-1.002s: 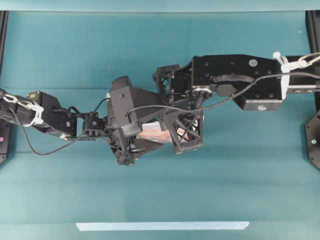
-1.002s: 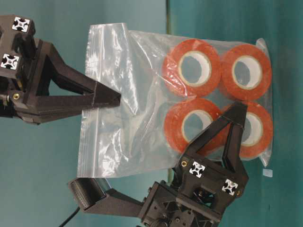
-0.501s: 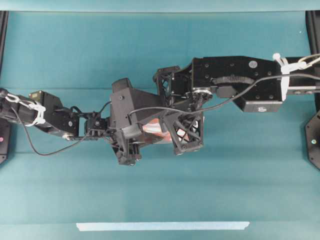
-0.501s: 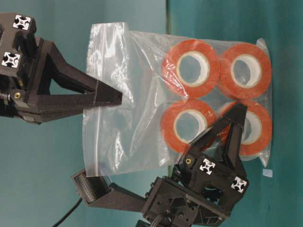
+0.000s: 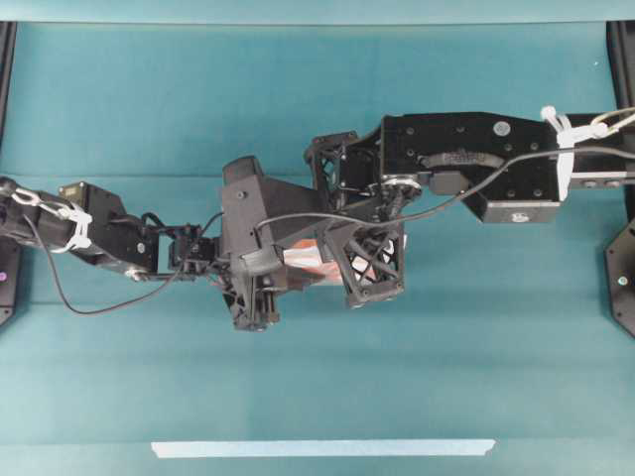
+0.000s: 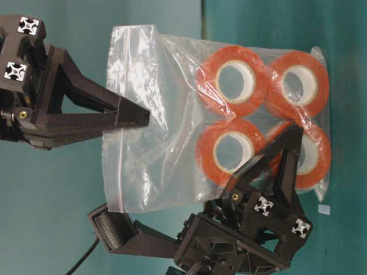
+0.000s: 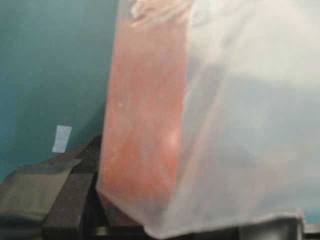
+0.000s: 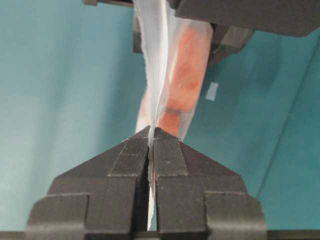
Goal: Hand over the clear zip bag and make it stand upright.
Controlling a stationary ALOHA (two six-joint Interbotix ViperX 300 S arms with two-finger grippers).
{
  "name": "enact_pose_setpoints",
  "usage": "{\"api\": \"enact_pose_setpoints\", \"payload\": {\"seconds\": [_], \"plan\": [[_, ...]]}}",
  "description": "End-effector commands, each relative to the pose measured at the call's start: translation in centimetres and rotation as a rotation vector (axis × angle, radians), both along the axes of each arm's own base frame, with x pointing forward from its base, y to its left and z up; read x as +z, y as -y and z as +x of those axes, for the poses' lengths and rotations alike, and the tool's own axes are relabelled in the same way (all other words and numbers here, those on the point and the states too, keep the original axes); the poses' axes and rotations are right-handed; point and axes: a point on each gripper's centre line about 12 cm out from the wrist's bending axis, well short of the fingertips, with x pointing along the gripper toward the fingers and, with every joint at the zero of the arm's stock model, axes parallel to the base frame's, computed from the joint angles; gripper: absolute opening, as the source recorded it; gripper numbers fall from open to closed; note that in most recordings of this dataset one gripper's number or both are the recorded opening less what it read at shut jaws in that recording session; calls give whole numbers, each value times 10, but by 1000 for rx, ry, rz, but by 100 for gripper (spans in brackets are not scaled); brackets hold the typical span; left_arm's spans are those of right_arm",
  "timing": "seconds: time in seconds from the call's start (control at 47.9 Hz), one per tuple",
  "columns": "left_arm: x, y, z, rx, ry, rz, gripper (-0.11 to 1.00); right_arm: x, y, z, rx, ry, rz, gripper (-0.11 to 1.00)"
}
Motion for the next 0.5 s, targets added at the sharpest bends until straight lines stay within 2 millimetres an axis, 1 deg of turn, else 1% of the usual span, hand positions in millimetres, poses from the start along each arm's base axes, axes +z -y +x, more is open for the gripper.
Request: {"api": "enact_pose_setpoints", "payload": {"seconds": [0.0,0.397,0.48], "plan": [[4,3,2,-9,17,4,26,8,-2,-2,-6,22,3,0],[3,3,1,-18,9,26,26,8,-2,-3,-5,18,5,1],[2,3,0,-20,1,28,26,8,-2,-3,-1,17,4,5]]}}
